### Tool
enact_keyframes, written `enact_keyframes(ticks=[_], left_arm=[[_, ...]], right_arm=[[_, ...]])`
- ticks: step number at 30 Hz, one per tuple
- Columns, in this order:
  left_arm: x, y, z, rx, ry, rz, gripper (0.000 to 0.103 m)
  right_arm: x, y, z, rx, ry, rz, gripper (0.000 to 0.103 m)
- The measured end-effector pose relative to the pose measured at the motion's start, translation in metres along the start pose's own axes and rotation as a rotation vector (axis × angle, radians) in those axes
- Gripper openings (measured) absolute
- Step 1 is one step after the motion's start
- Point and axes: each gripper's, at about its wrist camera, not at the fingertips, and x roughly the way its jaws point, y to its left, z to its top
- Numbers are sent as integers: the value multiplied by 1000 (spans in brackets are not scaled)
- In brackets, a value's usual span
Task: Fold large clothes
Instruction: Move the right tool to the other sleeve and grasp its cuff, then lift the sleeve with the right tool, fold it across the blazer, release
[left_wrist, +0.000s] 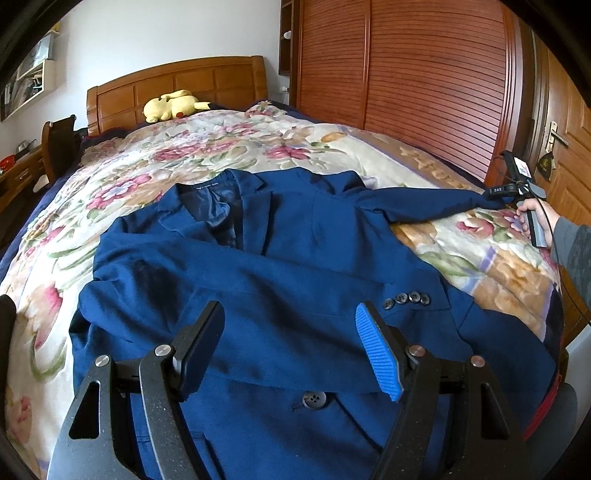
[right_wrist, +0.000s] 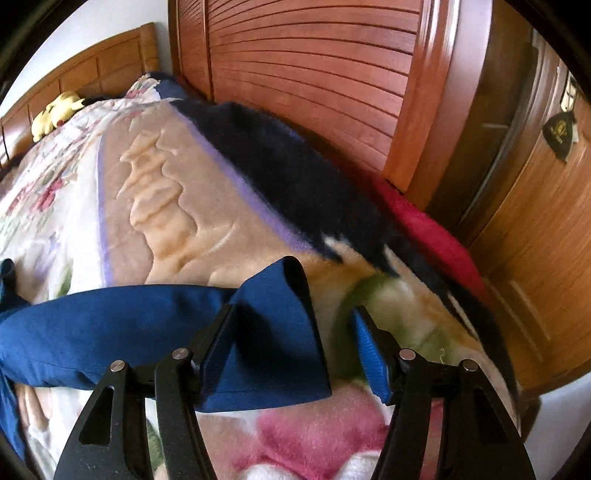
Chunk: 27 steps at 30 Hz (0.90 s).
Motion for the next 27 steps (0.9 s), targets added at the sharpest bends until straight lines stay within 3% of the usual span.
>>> enact_keyframes(ticks=[2,3,5,6,7,12,27], left_arm=[[0,0,0,-2,0,-3,74],[0,-1,1,-3,-1,-5,74],[-1,-1,1,-2,-4,-5,74],[-1,-1,1,-2,-3,-4,75],[-2,-1,1,-5,-7,-7,74],[-15,4,2,-16,-39,-8,74],[-51,32,-7,-55,-91,6,75]], right_arm=[[0,3,-2,-20,10,28,62],[-2,7,-4,-44,10,41,53],[-6,15,-8,-94,15,30,49],[-10,20,-11,-122,16,23,41],[-15,23,-12,-141,3,16,33],[-63,44,-16,-199,-102,60,15],[-261,127,-24,-423,-377,113,11]])
